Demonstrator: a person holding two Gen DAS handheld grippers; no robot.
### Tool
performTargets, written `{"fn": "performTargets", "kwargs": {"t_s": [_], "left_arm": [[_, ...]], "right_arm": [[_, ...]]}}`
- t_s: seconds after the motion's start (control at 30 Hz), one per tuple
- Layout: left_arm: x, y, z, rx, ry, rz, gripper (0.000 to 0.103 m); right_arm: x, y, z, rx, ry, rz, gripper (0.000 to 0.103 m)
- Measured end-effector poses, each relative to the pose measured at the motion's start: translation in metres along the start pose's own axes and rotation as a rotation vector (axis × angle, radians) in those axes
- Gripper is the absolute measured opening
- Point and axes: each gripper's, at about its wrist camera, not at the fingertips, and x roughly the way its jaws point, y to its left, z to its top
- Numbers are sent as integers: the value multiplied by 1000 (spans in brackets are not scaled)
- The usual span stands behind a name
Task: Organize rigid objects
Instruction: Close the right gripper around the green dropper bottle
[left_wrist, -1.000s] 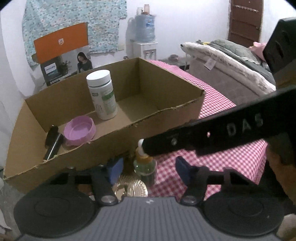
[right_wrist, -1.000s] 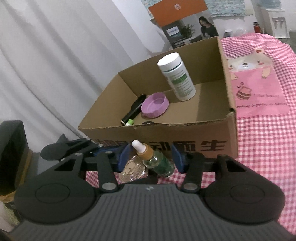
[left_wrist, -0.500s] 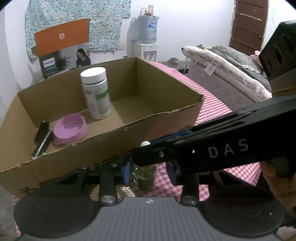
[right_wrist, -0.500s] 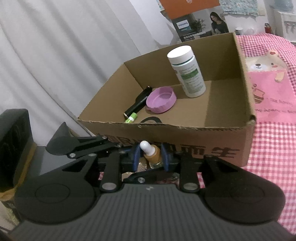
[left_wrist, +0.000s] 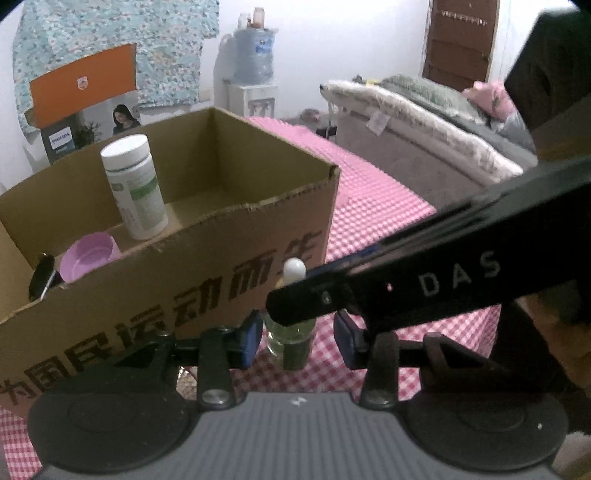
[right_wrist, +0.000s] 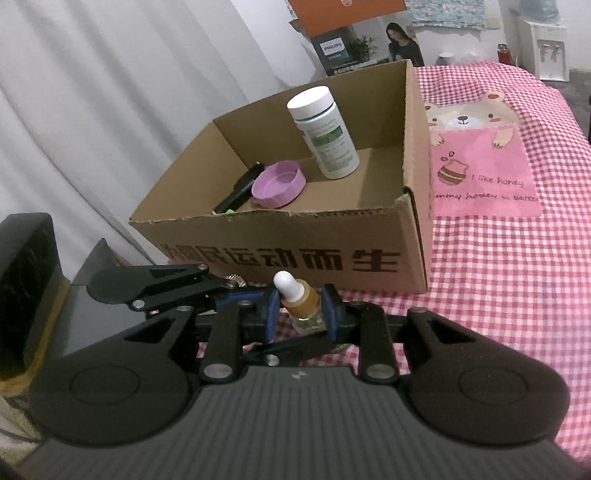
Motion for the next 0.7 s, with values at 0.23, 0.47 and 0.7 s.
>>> {"fn": "performTargets", "kwargs": {"t_s": [0.23,0.47,0.7], "left_arm": [[15,0,-3,11,20,15,42],[17,2,-5,-3,7,26,33],[11,-3,-4,2,1,12,33]], "right_arm": [[4,3,4,-39,8,-10,26],[6,4,4,-51,9,-21,27],[2,7,3,-60,4,-32,22]]}}
